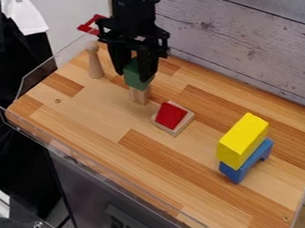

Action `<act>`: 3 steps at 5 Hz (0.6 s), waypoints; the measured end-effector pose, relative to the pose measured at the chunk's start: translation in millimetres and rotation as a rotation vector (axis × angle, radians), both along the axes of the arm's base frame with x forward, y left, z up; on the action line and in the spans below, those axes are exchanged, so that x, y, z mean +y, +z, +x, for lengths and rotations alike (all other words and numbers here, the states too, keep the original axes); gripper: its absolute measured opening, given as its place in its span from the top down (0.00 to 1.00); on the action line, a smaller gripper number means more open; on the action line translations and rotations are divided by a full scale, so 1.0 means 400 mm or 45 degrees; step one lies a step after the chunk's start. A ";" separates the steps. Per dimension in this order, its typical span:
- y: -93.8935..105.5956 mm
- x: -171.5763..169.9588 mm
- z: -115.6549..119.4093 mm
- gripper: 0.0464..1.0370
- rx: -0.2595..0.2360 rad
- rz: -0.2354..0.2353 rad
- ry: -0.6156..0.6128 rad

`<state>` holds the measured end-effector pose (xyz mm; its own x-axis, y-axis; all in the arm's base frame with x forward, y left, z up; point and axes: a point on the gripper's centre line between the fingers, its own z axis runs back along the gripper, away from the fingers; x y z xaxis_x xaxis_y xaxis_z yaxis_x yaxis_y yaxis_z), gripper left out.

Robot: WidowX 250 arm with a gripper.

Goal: Put the green cube on top of the plus

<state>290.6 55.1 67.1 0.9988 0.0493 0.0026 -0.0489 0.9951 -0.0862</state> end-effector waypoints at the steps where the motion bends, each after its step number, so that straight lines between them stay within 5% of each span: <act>1: -0.005 0.004 0.017 0.50 0.006 -0.002 0.007; 3: -0.015 0.010 0.035 0.50 0.024 -0.023 0.032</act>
<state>304.6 59.2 61.0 0.9971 0.0739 -0.0171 -0.0753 0.9919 -0.1027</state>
